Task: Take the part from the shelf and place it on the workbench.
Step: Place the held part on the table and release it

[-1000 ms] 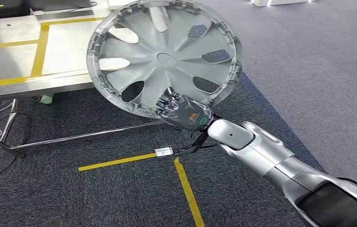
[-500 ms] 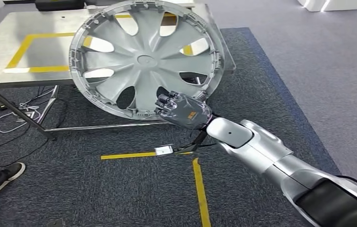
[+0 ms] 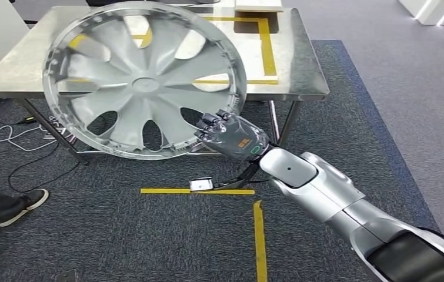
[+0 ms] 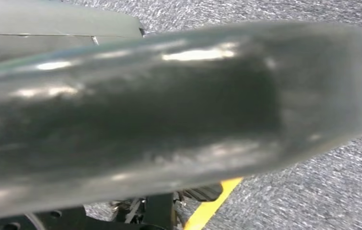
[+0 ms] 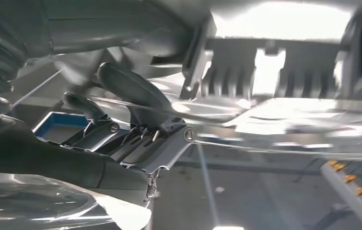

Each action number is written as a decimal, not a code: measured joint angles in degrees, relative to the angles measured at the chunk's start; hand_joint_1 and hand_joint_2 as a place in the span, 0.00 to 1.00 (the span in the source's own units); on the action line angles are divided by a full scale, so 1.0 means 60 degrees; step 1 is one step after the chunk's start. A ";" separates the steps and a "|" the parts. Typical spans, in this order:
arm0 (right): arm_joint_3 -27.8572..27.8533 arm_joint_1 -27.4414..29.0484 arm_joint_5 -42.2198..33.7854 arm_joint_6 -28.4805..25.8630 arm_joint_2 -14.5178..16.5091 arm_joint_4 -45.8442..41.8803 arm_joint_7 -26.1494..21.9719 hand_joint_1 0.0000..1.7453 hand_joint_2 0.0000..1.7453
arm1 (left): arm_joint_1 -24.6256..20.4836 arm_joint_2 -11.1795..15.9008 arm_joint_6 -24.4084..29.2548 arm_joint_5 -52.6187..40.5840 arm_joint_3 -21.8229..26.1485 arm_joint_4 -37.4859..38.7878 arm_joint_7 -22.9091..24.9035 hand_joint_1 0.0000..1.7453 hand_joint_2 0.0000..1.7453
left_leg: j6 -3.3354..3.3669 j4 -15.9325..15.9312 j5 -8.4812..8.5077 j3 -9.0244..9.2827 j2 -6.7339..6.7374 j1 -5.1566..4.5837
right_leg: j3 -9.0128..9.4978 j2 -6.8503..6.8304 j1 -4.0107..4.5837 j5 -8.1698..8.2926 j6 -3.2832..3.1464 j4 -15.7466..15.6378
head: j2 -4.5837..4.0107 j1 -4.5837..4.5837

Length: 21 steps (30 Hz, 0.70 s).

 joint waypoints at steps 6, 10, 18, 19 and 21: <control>-0.0072 0.0064 0.0202 0.0000 -0.0004 -0.0164 0.0047 1.00 1.00 | 0.0014 0.0006 0.0003 -0.0003 -0.0010 0.0000 -0.0003 0.00 0.00 | -0.0296 0.0414 -0.0253 -0.0175 0.0008 0.0036 | 0.0363 0.0008 -0.0018 0.0007 -0.0218 -0.0512 | 0.0000 -0.0039; -0.0059 0.0161 0.0270 0.0000 -0.0004 -0.0180 0.0078 1.00 1.00 | 0.0038 0.0011 0.0009 -0.0006 -0.0013 0.0000 -0.0003 0.00 0.00 | -0.0443 0.2560 -0.1020 -0.1218 0.0038 0.0101 | 0.0570 -0.0054 -0.0035 -0.0137 -0.0309 -0.0527 | -0.0001 -0.0064; -0.0076 0.0174 0.0267 0.0002 -0.0020 -0.0192 0.0170 1.00 1.00 | 0.0046 -0.0002 0.0030 -0.0044 -0.0022 0.0004 0.0016 0.00 0.00 | -0.0227 0.0094 0.0054 -0.0200 0.0111 0.0098 | 0.0955 -0.0040 0.0022 -0.0520 0.0017 -0.0527 | 0.0000 -0.0071; -0.0082 0.0179 0.0264 0.0001 -0.0023 -0.0204 0.0176 1.00 1.00 | 0.0053 0.0000 0.0033 -0.0045 -0.0024 0.0004 0.0019 0.00 0.00 | -0.0155 0.0086 0.0022 -0.0171 0.0104 0.0102 | 0.0938 -0.0046 0.0011 -0.0529 0.0067 -0.0513 | 0.0000 -0.0058; -0.0086 0.0172 0.0261 0.0000 -0.0027 -0.0227 0.0171 1.00 1.00 | 0.0065 0.0003 0.0038 -0.0043 -0.0025 0.0004 0.0016 0.00 0.00 | -0.0024 0.0042 -0.0044 -0.0055 0.0083 0.0109 | 0.0715 -0.0040 -0.0013 -0.0627 0.0127 -0.0085 | 0.0000 -0.0025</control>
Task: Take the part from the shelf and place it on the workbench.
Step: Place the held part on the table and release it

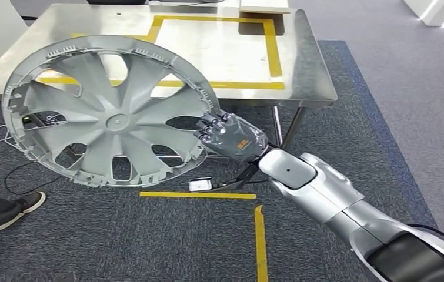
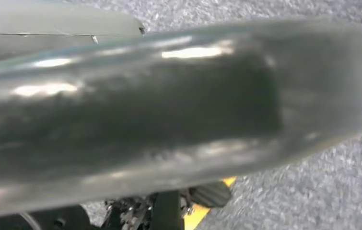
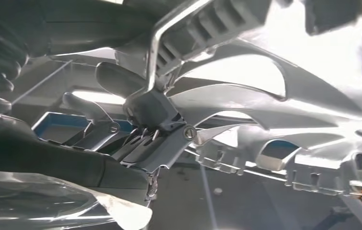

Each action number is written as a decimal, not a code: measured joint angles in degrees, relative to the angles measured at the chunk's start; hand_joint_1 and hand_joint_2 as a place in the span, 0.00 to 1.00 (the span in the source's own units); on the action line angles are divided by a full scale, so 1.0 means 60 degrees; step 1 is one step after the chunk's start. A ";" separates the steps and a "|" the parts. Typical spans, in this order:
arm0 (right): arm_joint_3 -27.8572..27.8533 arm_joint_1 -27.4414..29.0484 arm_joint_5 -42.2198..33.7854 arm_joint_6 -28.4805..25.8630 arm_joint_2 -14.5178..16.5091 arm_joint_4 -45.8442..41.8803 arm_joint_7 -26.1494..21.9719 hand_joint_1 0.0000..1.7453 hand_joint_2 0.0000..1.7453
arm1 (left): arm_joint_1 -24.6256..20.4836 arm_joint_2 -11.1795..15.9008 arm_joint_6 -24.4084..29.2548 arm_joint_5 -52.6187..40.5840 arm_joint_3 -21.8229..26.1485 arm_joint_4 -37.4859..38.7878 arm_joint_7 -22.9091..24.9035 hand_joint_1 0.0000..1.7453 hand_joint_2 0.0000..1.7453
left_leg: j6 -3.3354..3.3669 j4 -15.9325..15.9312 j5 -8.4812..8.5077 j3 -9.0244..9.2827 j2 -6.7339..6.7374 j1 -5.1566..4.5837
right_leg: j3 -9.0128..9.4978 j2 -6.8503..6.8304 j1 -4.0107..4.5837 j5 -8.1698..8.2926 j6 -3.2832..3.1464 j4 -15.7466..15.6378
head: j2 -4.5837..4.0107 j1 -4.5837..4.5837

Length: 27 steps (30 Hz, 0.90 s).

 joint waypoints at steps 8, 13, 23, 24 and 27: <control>-0.0010 0.0126 -0.0001 0.0000 -0.0062 -0.0012 -0.0009 1.00 1.00 | 0.0008 -0.0015 0.0001 0.0001 -0.0001 0.0002 -0.0003 0.00 0.00 | 0.0161 -0.0019 -0.0494 0.0595 -0.0086 -0.0138 | -0.1632 0.0027 0.0047 0.0555 -0.0169 0.1080 | -0.0001 0.0057; -0.0055 0.0092 0.0004 0.0000 -0.0106 -0.0065 0.0011 1.00 1.00 | -0.0017 -0.0061 -0.0025 -0.0002 -0.0005 0.0007 -0.0009 0.00 0.00 | -0.0059 -0.0040 -0.0683 0.0845 -0.0099 -0.0134 | -0.0963 0.0047 0.0164 0.1071 -0.0363 -0.0415 | -0.0001 0.0077; -0.0036 0.0142 -0.0107 0.0003 -0.0129 -0.0082 -0.0060 1.00 1.00 | 0.0027 -0.0036 -0.0075 -0.0012 -0.0006 0.0007 -0.0012 0.00 0.00 | -0.0496 0.1262 -0.0601 -0.0595 -0.0024 0.0062 | 0.0189 0.0059 0.0009 0.0352 -0.0392 -0.0563 | 0.0000 0.0042; -0.0033 0.0143 -0.0130 0.0003 -0.0128 -0.0076 -0.0079 1.00 1.00 | 0.0027 -0.0035 -0.0084 -0.0012 -0.0006 0.0008 -0.0012 0.00 0.00 | -0.0492 0.0714 -0.0180 -0.0498 0.0004 0.0065 | 0.0300 0.0060 0.0004 0.0241 -0.0343 -0.0538 | 0.0000 0.0035; -0.0031 0.0130 -0.0231 0.0000 -0.0124 -0.0051 -0.0136 1.00 1.00 | 0.0029 -0.0050 -0.0108 -0.0012 -0.0007 0.0011 -0.0016 0.00 0.00 | -0.0277 0.0006 0.0363 -0.0378 0.0020 0.0017 | 0.0414 0.0065 0.0022 0.0056 -0.0154 -0.0526 | -0.0002 0.0004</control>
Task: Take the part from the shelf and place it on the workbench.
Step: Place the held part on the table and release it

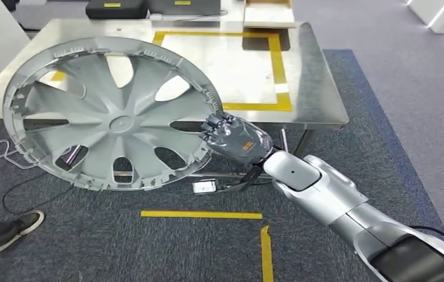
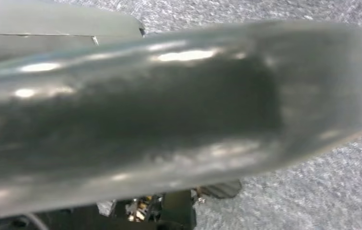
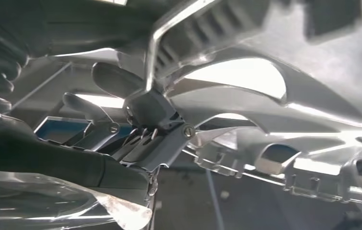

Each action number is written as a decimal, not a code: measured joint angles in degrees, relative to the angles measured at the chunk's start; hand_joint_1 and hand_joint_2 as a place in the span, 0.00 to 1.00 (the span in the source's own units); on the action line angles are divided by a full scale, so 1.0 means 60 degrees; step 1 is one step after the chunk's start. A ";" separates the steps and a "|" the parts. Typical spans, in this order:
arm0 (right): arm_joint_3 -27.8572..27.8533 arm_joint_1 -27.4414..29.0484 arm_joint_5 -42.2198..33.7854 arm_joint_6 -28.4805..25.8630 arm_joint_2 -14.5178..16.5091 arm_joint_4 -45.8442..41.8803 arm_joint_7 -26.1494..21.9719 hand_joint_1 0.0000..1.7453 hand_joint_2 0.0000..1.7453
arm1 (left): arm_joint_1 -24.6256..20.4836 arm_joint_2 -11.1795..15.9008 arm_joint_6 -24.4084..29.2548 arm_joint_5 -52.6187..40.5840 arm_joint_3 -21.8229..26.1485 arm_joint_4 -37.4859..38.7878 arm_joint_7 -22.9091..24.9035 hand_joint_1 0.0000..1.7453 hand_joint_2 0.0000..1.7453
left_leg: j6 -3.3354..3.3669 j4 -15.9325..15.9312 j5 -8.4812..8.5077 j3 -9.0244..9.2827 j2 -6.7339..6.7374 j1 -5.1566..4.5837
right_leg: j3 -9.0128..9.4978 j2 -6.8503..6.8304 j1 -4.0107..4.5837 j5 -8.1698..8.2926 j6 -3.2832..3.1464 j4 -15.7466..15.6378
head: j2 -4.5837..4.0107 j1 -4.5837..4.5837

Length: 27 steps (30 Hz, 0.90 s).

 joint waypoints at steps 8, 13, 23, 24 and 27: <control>-0.0002 -0.0014 -0.0305 -0.0004 0.0002 0.0242 -0.0146 1.00 1.00 | -0.0025 -0.0009 -0.0024 -0.0005 -0.0003 0.0000 -0.0004 0.00 0.00 | 0.0403 -0.0080 -0.0326 0.0334 -0.0075 -0.0029 | -0.2268 -0.0005 -0.0025 -0.0582 0.0168 0.2828 | 0.0002 0.0074; 0.0000 -0.0036 -0.0442 -0.0004 0.0009 0.0483 -0.0244 1.00 1.00 | -0.0033 -0.0034 -0.0046 -0.0011 -0.0003 0.0000 0.0001 0.00 0.00 | 0.0338 -0.0080 -0.0738 0.0848 -0.0146 -0.0098 | -0.1875 -0.0019 0.0036 0.0886 -0.0019 0.0608 | 0.0002 0.0075; 0.0004 -0.0216 -0.0631 -0.0004 0.0372 0.0812 -0.0385 1.00 1.00 | -0.0052 -0.0034 -0.0076 -0.0036 -0.0029 0.0000 -0.0010 0.00 0.00 | -0.0113 0.2434 -0.1811 -0.0293 -0.0079 -0.0055 | -0.0819 -0.0020 0.0041 0.0705 -0.0324 0.0011 | 0.0002 0.0057; 0.0006 -0.0216 -0.0638 -0.0004 0.0402 0.0841 -0.0387 1.00 1.00 | -0.0039 -0.0033 -0.0076 -0.0037 -0.0032 0.0000 -0.0010 0.00 0.00 | -0.0119 0.2503 -0.1873 -0.0439 -0.0077 -0.0054 | -0.0696 -0.0015 0.0041 0.0611 -0.0324 0.0012 | 0.0002 0.0055; 0.0020 -0.0235 -0.0690 -0.0003 0.0511 0.0945 -0.0417 1.00 1.00 | -0.0019 -0.0016 -0.0076 -0.0067 -0.0042 0.0000 -0.0010 0.00 0.00 | -0.0090 0.1117 -0.0886 -0.0221 -0.0046 -0.0053 | -0.0335 -0.0012 0.0043 0.0298 -0.0280 0.0013 | 0.0002 0.0055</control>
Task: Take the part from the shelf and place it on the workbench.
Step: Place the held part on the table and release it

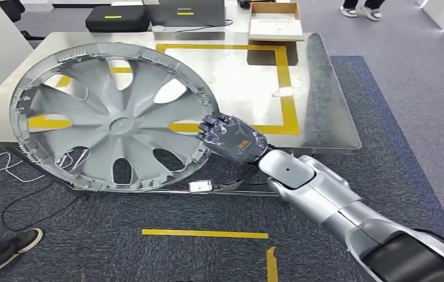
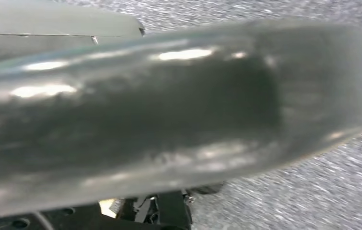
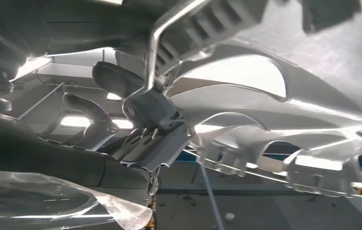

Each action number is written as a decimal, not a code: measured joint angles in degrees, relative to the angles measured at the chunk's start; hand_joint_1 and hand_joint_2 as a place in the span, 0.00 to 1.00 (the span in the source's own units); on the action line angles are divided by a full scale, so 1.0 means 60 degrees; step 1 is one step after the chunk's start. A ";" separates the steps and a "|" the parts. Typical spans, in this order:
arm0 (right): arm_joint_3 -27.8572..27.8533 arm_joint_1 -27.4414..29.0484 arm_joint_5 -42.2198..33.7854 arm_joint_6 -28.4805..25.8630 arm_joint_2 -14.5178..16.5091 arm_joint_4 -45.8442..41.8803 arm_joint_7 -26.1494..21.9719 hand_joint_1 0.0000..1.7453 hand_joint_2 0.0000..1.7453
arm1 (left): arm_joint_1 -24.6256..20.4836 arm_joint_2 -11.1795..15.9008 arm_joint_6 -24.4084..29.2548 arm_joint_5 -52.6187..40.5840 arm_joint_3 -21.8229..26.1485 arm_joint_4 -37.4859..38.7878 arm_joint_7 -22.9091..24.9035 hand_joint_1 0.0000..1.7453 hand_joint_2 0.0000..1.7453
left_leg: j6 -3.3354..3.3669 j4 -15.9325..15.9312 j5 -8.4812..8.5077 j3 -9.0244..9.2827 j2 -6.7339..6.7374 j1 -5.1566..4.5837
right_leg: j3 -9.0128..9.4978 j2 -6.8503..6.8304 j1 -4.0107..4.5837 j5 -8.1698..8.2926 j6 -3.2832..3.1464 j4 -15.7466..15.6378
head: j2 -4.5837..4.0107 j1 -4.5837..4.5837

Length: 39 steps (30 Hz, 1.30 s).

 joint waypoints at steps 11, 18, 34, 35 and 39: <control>0.0042 -0.0438 -0.0632 0.0001 0.0622 0.0954 -0.0134 1.00 1.00 | -0.0087 -0.0016 -0.0028 -0.0148 -0.0042 0.0002 0.0016 0.00 0.00 | 0.0578 -0.1256 0.0457 0.0744 -0.0009 -0.0037 | -0.1540 0.0005 0.0066 -0.1073 0.0367 0.2712 | -0.0003 0.0073; -0.0064 -0.1198 -0.1052 0.0259 0.1185 0.2557 -0.0059 1.00 1.00 | -0.0176 -0.0072 -0.0055 -0.0301 -0.0093 0.0006 0.0151 0.00 0.00 | 0.0432 -0.1290 -0.0241 0.1523 -0.0077 -0.0084 | -0.1463 0.0000 0.0140 0.1001 0.0136 0.0180 | -0.0003 0.0072; -0.1199 -0.2770 -0.1847 0.2988 0.1576 0.5071 0.2174 1.00 1.00 | -0.0327 -0.0088 -0.0401 -0.0645 -0.0286 0.0011 0.0350 0.00 0.00 | 0.0082 -0.1142 0.1041 0.0071 0.0000 0.0030 | -0.0017 0.0070 -0.0040 -0.0147 0.0214 0.0082 | -0.0003 0.0009; -0.1270 -0.2854 -0.1805 0.3260 0.1531 0.5164 0.2469 1.00 1.00 | -0.0337 -0.0090 -0.0415 -0.0651 -0.0290 0.0011 0.0352 0.00 0.00 | 0.0162 -0.1118 0.1011 0.0080 -0.0009 0.0015 | -0.0023 0.0077 -0.0049 -0.0195 0.0273 0.0058 | -0.0002 0.0008; -0.1522 -0.2957 -0.1725 0.4302 0.1153 0.5446 0.2844 1.00 1.00 | -0.0341 -0.0099 -0.0495 -0.0647 -0.0292 0.0011 0.0253 0.00 0.00 | 0.0385 -0.1172 0.0922 0.0181 -0.0018 0.0052 | -0.0527 0.0061 -0.0074 -0.0760 0.0427 0.0988 | -0.0002 0.0059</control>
